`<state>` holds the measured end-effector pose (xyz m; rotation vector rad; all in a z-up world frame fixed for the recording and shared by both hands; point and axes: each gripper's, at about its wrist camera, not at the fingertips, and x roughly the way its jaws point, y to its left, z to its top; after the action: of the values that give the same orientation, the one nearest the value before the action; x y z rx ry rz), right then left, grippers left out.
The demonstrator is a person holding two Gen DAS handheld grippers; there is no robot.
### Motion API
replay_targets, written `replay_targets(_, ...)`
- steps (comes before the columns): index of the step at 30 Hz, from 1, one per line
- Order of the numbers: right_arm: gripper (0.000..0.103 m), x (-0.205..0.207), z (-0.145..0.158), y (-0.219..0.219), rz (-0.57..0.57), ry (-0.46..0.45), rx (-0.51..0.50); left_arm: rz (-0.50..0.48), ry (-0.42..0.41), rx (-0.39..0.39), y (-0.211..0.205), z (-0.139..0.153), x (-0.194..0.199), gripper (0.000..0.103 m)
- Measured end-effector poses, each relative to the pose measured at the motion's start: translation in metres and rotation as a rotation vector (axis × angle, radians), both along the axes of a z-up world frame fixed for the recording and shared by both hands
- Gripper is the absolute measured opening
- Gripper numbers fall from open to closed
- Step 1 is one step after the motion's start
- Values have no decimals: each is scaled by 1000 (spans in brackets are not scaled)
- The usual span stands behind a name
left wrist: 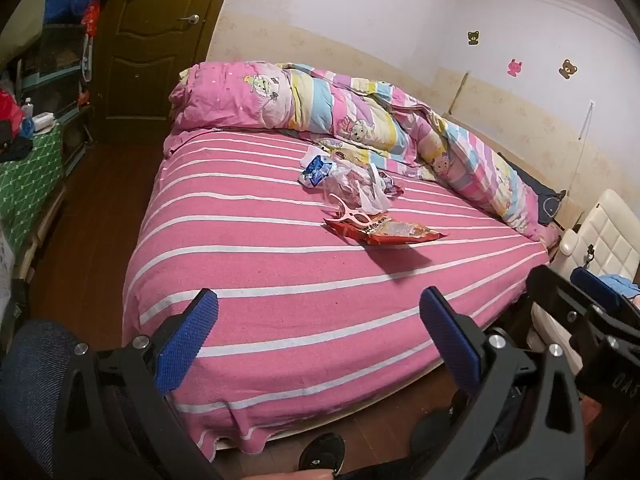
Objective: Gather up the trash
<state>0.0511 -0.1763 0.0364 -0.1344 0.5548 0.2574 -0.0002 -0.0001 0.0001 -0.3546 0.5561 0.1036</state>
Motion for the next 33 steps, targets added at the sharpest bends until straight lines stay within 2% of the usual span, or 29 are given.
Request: replay_targets(33,99,-4,2,3,-1,-8,-7,-1,-6,-7,0,0,0,98)
